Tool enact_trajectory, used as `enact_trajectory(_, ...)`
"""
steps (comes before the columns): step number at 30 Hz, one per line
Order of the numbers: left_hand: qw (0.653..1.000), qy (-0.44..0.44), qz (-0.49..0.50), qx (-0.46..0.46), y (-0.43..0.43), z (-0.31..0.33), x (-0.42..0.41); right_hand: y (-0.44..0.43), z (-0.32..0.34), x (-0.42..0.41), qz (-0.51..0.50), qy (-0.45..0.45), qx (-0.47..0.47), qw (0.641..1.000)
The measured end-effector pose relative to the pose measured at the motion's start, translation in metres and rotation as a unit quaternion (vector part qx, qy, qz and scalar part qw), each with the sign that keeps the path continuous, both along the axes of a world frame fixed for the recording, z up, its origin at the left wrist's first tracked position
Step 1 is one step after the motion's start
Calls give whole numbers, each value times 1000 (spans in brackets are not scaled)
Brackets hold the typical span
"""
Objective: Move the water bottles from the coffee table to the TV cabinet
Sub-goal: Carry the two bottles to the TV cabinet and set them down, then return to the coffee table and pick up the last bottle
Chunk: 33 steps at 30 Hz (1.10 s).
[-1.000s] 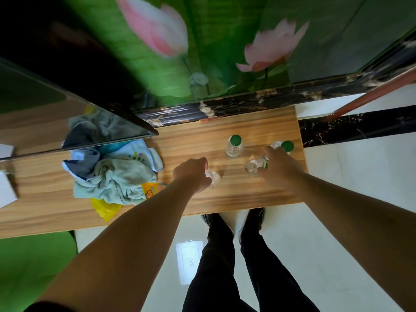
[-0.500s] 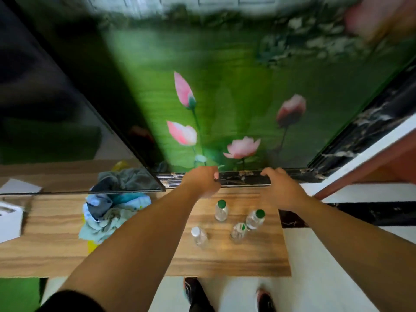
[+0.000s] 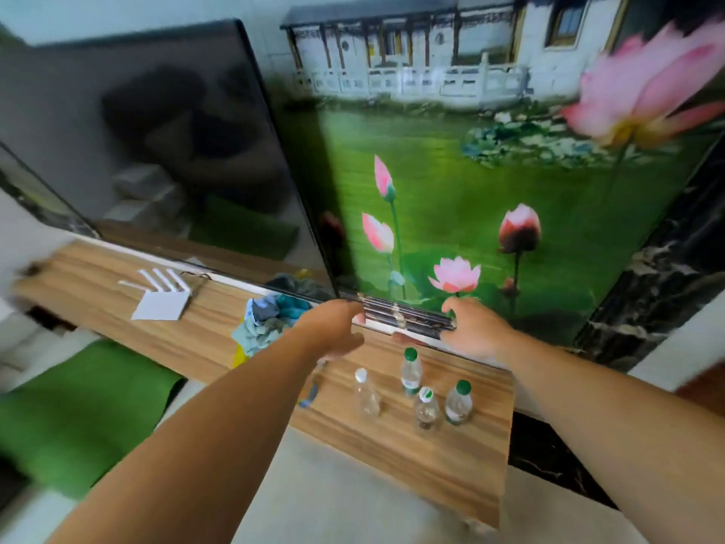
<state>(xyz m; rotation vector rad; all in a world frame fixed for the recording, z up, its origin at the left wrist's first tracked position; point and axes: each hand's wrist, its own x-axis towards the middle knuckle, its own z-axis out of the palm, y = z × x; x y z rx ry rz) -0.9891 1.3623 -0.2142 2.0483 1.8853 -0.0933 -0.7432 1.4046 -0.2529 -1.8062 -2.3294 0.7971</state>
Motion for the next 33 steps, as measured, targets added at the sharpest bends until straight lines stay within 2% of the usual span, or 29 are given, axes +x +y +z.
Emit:
enact_trajectory(4, 994, 8, 104, 28, -64, 18, -47, -16, 16, -67, 110, -20, 21, 993)
enact_trajectory(8, 978, 6, 206, 33, -157, 32, -105, -52, 35, -155, 233, -14, 47, 971)
enact_trajectory(13, 925, 0, 377, 43, -311, 40, -163, -150, 52, -267, 386, -12, 71, 920)
enact_trajectory(15, 894, -3, 444, 54, -377, 42, -176, -205, 59, -304, 446, -8, 74, 892)
enact_trajectory(19, 819, 6, 568, 83, -500, 47, -174, -313, 70, -358, 582, -17, 93, 807)
enact_trajectory(23, 732, 45, 673, 99, -605, 66, -142, -411, 85, -387, 682, 22, 96, 725)
enact_trajectory(27, 640, 83, 756, 110, -680, 83, -87, -488, 100, -392, 769, 32, 117, 628)
enact_trajectory(33, 520, 93, 845, 85, -753, 87, 10, -573, 110, -379, 847, 31, 110, 520)
